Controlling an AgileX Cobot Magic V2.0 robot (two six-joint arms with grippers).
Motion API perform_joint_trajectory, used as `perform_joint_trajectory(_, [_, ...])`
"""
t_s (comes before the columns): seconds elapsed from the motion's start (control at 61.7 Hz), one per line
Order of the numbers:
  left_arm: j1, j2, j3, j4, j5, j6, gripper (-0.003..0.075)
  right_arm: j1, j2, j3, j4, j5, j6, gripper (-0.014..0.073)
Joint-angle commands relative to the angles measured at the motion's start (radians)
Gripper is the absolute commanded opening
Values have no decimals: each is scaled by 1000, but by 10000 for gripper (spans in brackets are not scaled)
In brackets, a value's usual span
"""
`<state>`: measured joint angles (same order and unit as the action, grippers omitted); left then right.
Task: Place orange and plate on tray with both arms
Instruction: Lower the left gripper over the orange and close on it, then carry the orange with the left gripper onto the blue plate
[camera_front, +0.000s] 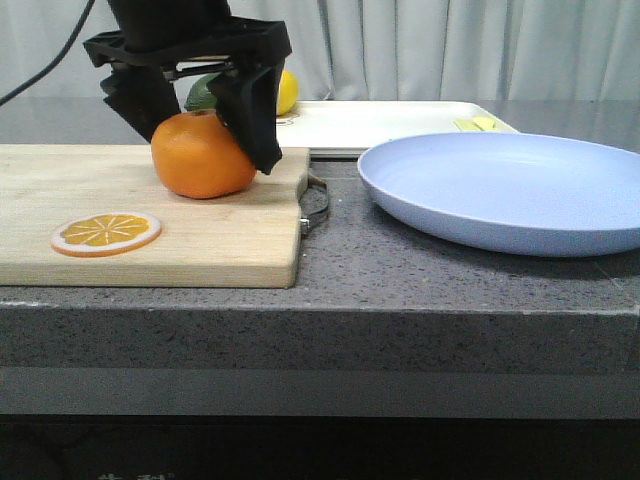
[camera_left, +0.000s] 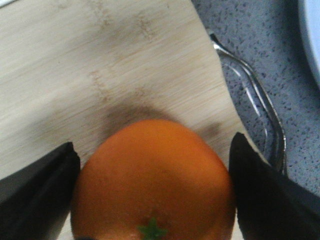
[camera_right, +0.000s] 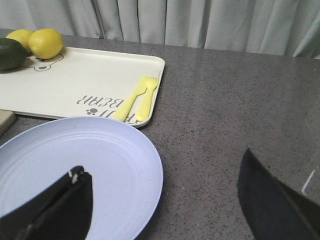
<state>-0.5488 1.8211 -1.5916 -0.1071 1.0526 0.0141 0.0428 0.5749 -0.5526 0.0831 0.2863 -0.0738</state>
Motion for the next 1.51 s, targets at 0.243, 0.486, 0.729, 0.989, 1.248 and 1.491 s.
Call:
perform_joint_trajectory(0.243, [-7, -39, -39, -3, 29, 1, 350, -3, 6, -35, -10, -66, -5, 601])
perform_joint_trajectory(0.486, [-8, -39, -144, -13, 25, 1, 265, -3, 6, -34, -10, -66, -5, 601])
perform_joint_trajectory(0.729, [-116, -29, -222, -19, -175, 1, 265, -3, 6, -34, -10, -66, -5, 601])
perform_joint_trajectory(0.989, [-297, 65, -222, -19, -471, 1, 265, -3, 6, -34, -10, -66, -5, 601])
perform_joint_trajectory(1.248, [-350, 153, -222, -19, -550, 1, 274, -3, 6, -34, -10, -66, -5, 601])
perform_joint_trajectory(1.491, [-356, 174, -222, -19, -543, 1, 546, -3, 6, -34, -10, -66, -5, 601])
